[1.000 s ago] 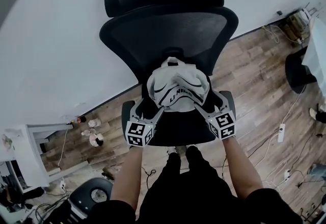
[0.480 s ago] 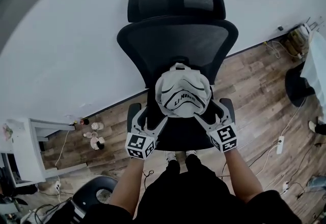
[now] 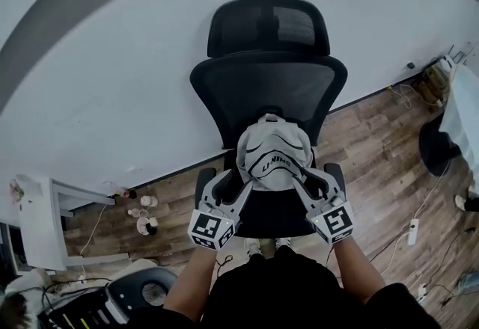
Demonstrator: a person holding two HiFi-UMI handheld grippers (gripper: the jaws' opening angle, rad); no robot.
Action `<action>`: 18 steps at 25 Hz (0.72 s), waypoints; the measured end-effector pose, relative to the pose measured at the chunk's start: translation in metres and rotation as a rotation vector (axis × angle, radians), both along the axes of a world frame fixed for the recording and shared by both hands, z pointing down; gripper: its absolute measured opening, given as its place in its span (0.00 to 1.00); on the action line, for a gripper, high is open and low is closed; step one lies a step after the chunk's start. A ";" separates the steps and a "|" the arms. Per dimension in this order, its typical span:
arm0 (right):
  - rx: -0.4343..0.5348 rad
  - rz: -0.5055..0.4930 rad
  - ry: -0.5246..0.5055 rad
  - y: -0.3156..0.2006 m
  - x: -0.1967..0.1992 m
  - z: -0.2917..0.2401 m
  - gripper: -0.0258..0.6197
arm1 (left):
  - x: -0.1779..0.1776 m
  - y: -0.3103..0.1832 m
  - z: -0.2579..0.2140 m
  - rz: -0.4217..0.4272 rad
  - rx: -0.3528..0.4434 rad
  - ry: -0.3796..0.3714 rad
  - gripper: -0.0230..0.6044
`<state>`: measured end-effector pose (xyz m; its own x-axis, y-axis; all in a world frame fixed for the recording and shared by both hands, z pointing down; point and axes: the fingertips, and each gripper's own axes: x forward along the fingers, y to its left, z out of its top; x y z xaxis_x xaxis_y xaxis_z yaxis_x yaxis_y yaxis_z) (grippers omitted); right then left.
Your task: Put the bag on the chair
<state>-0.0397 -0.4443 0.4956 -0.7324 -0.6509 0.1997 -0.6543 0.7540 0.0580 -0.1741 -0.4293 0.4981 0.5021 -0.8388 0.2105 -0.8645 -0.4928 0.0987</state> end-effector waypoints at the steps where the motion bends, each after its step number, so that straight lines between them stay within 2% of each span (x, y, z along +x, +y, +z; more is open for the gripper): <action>1: 0.007 0.009 0.007 0.001 0.001 -0.007 0.17 | -0.001 0.000 -0.008 -0.004 0.021 -0.004 0.36; 3: 0.013 0.031 0.014 0.002 0.005 -0.020 0.11 | -0.002 0.001 -0.023 -0.014 0.056 -0.006 0.28; 5: 0.035 0.042 -0.032 0.003 0.006 -0.028 0.10 | -0.003 0.001 -0.033 -0.021 0.075 0.002 0.13; 7: 0.054 0.043 -0.058 0.005 0.008 -0.033 0.08 | -0.001 0.003 -0.039 -0.012 0.082 0.013 0.09; 11: 0.076 0.044 -0.060 0.011 0.014 -0.043 0.07 | 0.011 0.010 -0.045 0.014 0.094 0.013 0.07; 18: 0.101 0.025 -0.065 0.012 0.000 -0.046 0.07 | 0.016 0.008 -0.052 0.028 0.104 0.047 0.07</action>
<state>-0.0392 -0.4322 0.4493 -0.7251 -0.6834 0.0848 -0.6775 0.7300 0.0899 -0.1579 -0.4213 0.4461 0.5332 -0.8402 0.0990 -0.8457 -0.5267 0.0858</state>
